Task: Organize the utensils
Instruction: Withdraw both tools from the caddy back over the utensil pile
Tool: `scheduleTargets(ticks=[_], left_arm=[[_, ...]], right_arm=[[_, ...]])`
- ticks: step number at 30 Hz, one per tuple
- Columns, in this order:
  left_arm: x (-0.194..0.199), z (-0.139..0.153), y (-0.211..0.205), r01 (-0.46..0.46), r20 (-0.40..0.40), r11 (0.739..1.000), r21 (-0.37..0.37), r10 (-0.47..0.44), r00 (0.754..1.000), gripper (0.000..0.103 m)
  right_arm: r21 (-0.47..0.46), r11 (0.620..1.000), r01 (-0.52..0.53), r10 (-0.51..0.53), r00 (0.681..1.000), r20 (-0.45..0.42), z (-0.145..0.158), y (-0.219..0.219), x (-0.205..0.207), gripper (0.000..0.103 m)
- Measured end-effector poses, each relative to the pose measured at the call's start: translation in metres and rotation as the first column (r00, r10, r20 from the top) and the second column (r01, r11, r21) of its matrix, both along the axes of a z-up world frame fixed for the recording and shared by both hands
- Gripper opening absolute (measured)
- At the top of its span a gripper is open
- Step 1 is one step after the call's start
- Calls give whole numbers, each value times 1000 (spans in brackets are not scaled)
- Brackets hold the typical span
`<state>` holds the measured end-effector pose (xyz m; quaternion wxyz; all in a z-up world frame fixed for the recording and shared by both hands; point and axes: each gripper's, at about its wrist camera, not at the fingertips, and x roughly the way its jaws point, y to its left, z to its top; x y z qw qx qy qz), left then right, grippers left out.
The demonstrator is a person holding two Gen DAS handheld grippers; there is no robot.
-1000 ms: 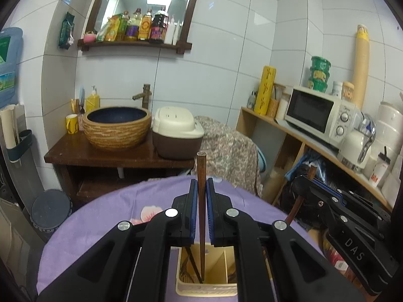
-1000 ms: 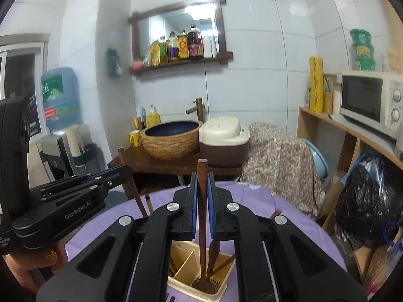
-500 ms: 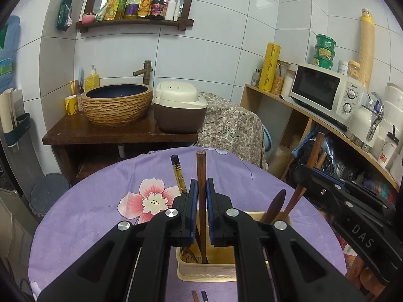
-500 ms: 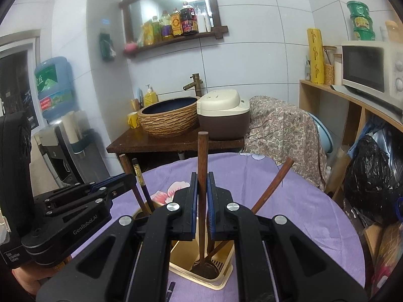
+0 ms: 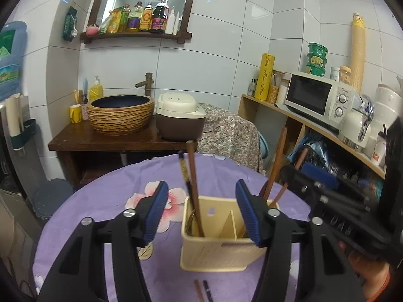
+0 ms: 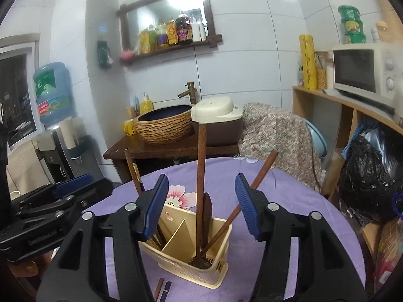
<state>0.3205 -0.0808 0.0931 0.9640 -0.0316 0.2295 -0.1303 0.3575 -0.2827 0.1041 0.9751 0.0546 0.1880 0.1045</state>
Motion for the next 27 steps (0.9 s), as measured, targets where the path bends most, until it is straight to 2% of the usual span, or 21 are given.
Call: scheduleTargets(ticks=[3,6,8,9,12,15,18,21,27], left_arm=[[-25,-11,11,-33,3,999,23,33,999,72],[-47,-35,25,-64,-50,997,53,67,997,74],[-57,-50,32,-80,-91,995,63,85,992,74],[-63,-65,37,-89,-135,994,70,98,986,74],[-73,-96,40,-69,-238,995,75,85,968,74],[-83,-123,37,-58,-291,991,118,90,953,73],[-92,-140,31,-28,-336,993,118,67,939,66],[-96,-148,23,-9,-349,991,132,55,936,61],[-100,-158,6,33,-377,991,132,19,926,56]], right_arm=[[-10,1000,11,-11,1000,-7,-3,-5,-22,61],[-59,998,20,-24,998,-65,-19,-6,-47,63],[-103,994,23,-35,992,-121,-35,-6,-59,72],[-133,990,38,-59,986,-155,-47,-6,-65,77],[-163,985,63,-103,963,-248,-77,-8,-79,77],[-157,984,82,-131,932,-338,-111,-11,-98,77],[-171,981,91,-150,914,-376,-135,-10,-111,77],[-162,984,70,-135,889,-437,-158,-4,-118,77],[-201,979,42,-136,865,-484,-179,15,-120,71]])
